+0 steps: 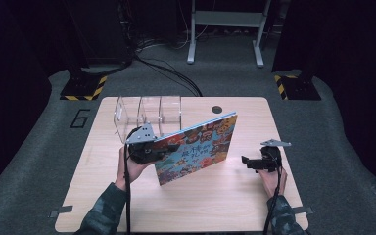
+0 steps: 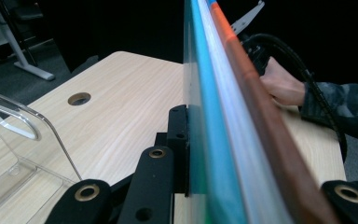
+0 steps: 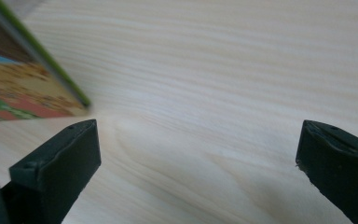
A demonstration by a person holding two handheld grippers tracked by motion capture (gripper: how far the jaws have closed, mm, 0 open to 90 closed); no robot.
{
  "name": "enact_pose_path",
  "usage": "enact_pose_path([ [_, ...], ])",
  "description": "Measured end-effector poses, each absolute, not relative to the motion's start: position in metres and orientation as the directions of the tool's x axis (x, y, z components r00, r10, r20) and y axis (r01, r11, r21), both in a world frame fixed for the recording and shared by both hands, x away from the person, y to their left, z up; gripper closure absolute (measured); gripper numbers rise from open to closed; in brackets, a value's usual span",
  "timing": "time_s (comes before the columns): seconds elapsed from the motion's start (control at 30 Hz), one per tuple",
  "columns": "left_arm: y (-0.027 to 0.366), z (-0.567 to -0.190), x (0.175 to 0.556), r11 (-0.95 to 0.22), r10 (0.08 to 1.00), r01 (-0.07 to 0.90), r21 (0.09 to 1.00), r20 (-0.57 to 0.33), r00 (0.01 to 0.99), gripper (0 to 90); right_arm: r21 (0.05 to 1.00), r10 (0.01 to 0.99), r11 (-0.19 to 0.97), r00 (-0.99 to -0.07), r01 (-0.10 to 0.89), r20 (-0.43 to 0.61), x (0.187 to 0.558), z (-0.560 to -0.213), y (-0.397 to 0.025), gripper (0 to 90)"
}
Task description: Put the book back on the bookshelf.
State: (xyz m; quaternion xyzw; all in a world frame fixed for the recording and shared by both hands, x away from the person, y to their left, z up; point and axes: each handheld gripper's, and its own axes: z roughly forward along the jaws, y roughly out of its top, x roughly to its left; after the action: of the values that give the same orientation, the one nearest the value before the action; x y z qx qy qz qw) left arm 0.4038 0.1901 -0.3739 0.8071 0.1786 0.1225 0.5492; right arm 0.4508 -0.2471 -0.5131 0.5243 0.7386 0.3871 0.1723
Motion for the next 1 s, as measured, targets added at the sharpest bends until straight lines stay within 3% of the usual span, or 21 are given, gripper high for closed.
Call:
enact_pose_path([
  [0.23, 0.191, -0.372, 0.406, -0.331, 0.430, 0.166, 0.929, -0.008, 0.903, 81.3, 0.743, 0.931, 0.142, -0.343, 0.654, 0.125, 0.454, -0.522, -0.254, 0.0],
  [1.0, 0.206, -0.341, 0.406, -0.304, 0.486, 0.174, 0.937, -0.004, 0.874, 81.6, 0.734, 0.924, 0.160, -0.362, 0.661, 0.124, 0.456, -0.524, -0.253, 2.2],
])
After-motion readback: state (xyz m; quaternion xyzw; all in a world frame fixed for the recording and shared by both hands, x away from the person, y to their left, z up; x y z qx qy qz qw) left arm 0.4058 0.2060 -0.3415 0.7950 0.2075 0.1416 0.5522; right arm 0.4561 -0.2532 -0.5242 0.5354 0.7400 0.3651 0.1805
